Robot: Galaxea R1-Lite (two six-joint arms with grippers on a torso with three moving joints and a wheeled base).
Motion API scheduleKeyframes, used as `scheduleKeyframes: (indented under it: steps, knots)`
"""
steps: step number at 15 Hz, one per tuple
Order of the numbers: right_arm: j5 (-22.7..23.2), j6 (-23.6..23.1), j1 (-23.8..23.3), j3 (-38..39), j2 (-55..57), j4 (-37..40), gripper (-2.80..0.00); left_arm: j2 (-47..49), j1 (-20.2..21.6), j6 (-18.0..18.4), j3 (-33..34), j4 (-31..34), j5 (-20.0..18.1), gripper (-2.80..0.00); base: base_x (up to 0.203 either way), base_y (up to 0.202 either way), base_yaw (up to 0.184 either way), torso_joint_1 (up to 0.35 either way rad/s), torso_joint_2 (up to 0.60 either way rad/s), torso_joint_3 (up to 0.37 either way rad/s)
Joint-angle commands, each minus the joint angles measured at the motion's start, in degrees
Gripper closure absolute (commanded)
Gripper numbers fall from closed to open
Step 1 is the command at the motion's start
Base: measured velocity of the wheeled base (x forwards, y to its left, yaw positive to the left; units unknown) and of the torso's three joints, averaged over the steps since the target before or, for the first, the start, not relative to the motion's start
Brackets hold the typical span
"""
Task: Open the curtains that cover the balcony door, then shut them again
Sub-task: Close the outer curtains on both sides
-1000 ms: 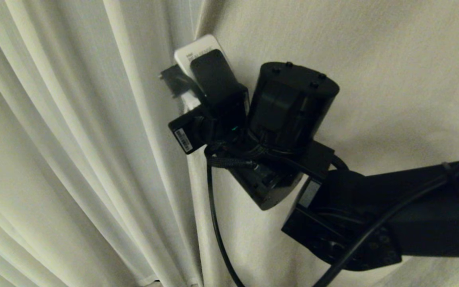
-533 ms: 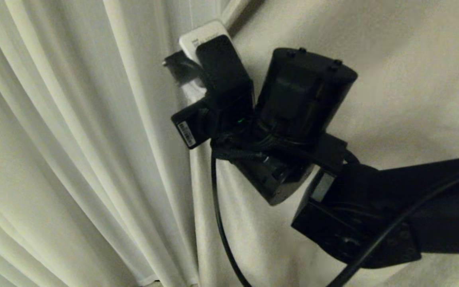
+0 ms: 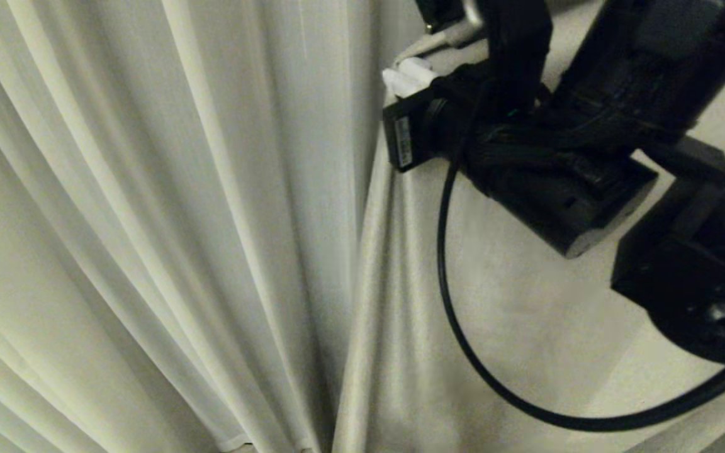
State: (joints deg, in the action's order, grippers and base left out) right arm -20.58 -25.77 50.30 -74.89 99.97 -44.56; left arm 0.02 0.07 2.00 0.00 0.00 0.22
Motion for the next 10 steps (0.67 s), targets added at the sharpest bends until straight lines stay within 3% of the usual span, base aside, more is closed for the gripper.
scheduleKeyframes:
  steps: [1,6,10]
  knots:
    - [-0.07,-0.04,-5.38,6.77,-8.29,-0.08,0.0,-0.02,0.01,0.02,0.0,0.0,0.04,0.0,0.0,0.0,0.0,0.0,0.0,0.0]
    - [0.49,1.85,-20.17,21.37,-19.04,0.48,0.0,-0.02,0.01,0.02,0.0,0.0,0.04,0.0,0.0,0.0,0.0,0.0,0.0,0.0]
    - [0.63,2.13,-22.26,25.41,-22.63,0.44,0.0,0.06,0.01,0.02,0.0,0.0,0.04,0.0,0.0,0.0,0.0,0.0,0.0,0.0]
